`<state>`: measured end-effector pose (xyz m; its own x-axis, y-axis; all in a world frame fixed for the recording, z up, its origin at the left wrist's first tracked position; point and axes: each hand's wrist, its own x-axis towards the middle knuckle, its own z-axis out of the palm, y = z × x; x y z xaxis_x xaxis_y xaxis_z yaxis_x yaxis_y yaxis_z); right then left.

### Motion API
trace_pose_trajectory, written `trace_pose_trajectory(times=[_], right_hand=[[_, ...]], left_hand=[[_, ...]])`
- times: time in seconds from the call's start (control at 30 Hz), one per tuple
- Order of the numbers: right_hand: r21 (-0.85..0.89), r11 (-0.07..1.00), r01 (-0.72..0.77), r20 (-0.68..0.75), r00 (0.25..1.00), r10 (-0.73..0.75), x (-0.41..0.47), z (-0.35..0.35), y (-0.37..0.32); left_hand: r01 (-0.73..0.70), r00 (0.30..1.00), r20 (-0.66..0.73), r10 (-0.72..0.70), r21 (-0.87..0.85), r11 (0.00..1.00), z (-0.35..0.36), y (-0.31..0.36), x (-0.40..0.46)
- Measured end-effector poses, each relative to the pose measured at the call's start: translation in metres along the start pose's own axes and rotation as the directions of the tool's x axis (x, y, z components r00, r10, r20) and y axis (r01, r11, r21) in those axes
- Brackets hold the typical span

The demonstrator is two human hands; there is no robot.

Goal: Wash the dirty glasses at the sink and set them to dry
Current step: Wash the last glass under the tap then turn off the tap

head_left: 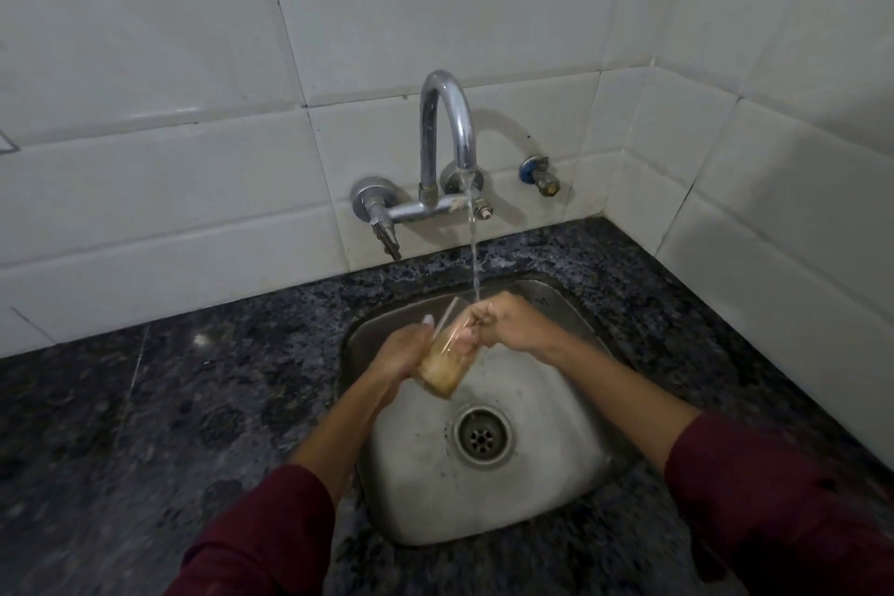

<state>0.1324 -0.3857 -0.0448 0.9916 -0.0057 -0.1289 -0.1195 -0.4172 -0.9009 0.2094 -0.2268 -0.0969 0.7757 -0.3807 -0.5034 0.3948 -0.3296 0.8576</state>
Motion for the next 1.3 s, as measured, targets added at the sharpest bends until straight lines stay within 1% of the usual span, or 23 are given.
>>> trace_pose_trajectory(times=[0.03, 0.07, 0.13, 0.17, 0.23, 0.37, 0.5, 0.63, 0.7, 0.73, 0.8, 0.87, 0.93, 0.97, 1.07, 1.13, 1.17, 1.23, 1.27, 1.3], right_hand=[[0.111, 0.992, -0.063, 0.069, 0.996, 0.056, -0.001, -0.001, 0.001], [0.216, 0.969, -0.123, 0.139, 0.986, 0.094, -0.003, 0.0, 0.003], [0.369, 0.901, -0.227, 0.227, 0.962, 0.149, -0.007, 0.004, 0.008], [0.409, 0.874, -0.262, 0.233, 0.956, 0.177, -0.008, 0.007, 0.012], [0.425, 0.855, -0.299, 0.198, 0.952, 0.235, -0.012, 0.015, 0.017], [0.461, 0.815, -0.351, 0.145, 0.936, 0.321, -0.022, 0.03, 0.026], [0.51, 0.789, -0.344, 0.104, 0.935, 0.34, -0.027, 0.038, 0.03], [0.525, 0.791, -0.315, 0.074, 0.943, 0.326, -0.031, 0.038, 0.03], [0.551, 0.797, -0.249, 0.04, 0.961, 0.273, -0.031, 0.037, 0.03], [0.553, 0.81, -0.193, 0.004, 0.974, 0.229, -0.03, 0.035, 0.029], [0.516, 0.853, -0.075, -0.086, 0.987, 0.138, -0.029, 0.031, 0.025], [0.456, 0.89, 0.003, -0.143, 0.987, 0.071, -0.027, 0.026, 0.02], [0.365, 0.93, 0.044, -0.178, 0.984, 0.024, -0.026, 0.021, 0.012], [0.301, 0.952, 0.054, -0.185, 0.983, 0.003, -0.025, 0.018, 0.008], [0.073, 0.993, 0.092, -0.241, 0.968, -0.072, -0.02, 0.012, -0.001], [-0.002, 0.995, 0.099, -0.292, 0.952, -0.096, -0.017, 0.009, -0.007], [-0.021, 0.995, 0.095, -0.311, 0.946, -0.097, -0.016, 0.009, -0.011], [-0.098, 0.992, 0.072, -0.339, 0.935, -0.102, -0.013, 0.011, -0.018], [-0.144, 0.988, 0.052, -0.353, 0.93, -0.1, -0.011, 0.012, -0.02], [-0.167, 0.985, 0.04, -0.366, 0.925, -0.099, -0.009, 0.013, -0.021]], left_hand=[[-0.018, 0.998, 0.061, 0.017, 0.026, 1.0, 0.001, -0.003, -0.002], [0.019, 0.987, 0.159, -0.016, -0.02, 1.0, 0.002, -0.006, -0.004], [0.172, 0.921, 0.374, -0.105, -0.151, 0.974, 0.003, -0.01, -0.008], [0.236, 0.883, 0.453, -0.123, -0.202, 0.95, 0.004, -0.014, -0.009], [0.318, 0.835, 0.533, -0.139, -0.261, 0.911, 0.006, -0.02, -0.012], [0.381, 0.805, 0.568, -0.171, -0.274, 0.883, 0.007, -0.031, -0.015], [0.439, 0.774, 0.603, -0.194, -0.29, 0.851, 0.012, -0.029, -0.026], [0.439, 0.79, 0.577, -0.21, -0.29, 0.851, 0.016, -0.028, -0.028], [0.43, 0.807, 0.556, -0.199, -0.323, 0.843, 0.016, -0.031, -0.024], [0.415, 0.81, 0.56, -0.175, -0.337, 0.845, 0.015, -0.032, -0.024], [0.383, 0.777, 0.62, -0.106, -0.333, 0.862, 0.011, -0.031, -0.024], [0.317, 0.744, 0.668, -0.021, -0.325, 0.891, 0.008, -0.024, -0.029], [0.204, 0.765, 0.641, 0.057, -0.325, 0.923, 0.007, -0.015, -0.033], [0.13, 0.8, 0.593, 0.09, -0.317, 0.939, 0.008, -0.01, -0.034], [-0.063, 0.891, 0.418, 0.178, -0.275, 0.959, 0.016, 0.001, -0.034], [-0.203, 0.929, 0.27, 0.252, -0.196, 0.959, 0.023, 0.002, -0.032], [-0.287, 0.933, 0.19, 0.305, -0.117, 0.951, 0.027, 0.004, -0.034], [-0.421, 0.907, 0.046, 0.419, 0.089, 0.903, 0.034, 0.004, -0.038], [-0.454, 0.887, 0.0, 0.461, 0.175, 0.874, 0.037, 0.005, -0.041], [-0.476, 0.871, -0.02, 0.492, 0.218, 0.852, 0.038, 0.004, -0.042]])
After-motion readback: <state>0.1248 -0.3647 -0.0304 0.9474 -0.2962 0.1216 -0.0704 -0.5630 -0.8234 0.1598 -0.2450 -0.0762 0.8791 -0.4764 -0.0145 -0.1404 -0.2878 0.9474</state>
